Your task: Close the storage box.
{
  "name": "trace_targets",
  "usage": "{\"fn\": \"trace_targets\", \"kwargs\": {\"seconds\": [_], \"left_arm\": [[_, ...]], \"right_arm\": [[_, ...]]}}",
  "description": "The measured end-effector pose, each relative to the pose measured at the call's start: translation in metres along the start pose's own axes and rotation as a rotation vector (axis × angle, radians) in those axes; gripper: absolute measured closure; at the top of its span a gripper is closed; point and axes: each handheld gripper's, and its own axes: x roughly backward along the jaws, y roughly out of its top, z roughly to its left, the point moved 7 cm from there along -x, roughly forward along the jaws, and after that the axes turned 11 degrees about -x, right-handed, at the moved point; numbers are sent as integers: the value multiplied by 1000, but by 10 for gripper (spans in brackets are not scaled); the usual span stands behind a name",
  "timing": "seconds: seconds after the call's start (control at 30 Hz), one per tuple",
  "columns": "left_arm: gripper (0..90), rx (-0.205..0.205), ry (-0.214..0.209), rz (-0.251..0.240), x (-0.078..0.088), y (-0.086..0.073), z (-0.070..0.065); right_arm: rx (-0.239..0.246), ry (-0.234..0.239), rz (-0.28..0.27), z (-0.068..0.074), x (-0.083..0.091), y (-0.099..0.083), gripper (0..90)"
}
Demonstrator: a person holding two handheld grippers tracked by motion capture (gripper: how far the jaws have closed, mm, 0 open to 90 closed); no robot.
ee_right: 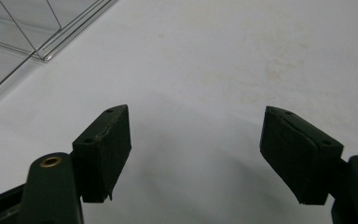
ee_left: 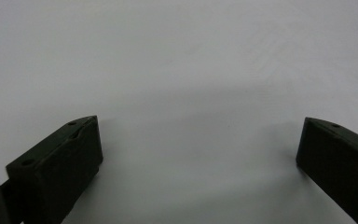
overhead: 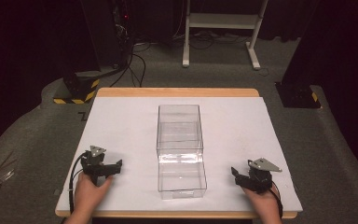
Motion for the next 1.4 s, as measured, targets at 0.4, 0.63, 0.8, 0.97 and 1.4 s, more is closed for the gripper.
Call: {"fn": "trace_targets", "kwargs": {"seconds": [0.4,0.63,0.8,0.97,1.4], "left_arm": [[5,0,0,0,0,0,0],[5,0,0,0,0,0,0],[5,1,0,0,0,0,0],[5,1,0,0,0,0,0],[5,0,1,-2,0,0,0]], "right_arm": [[6,16,-22,4,7,4,243],[13,31,-40,14,14,9,242],[22,42,-48,19,16,11,241],[36,59,-57,27,20,14,241],[66,110,-76,49,29,19,241]]}}
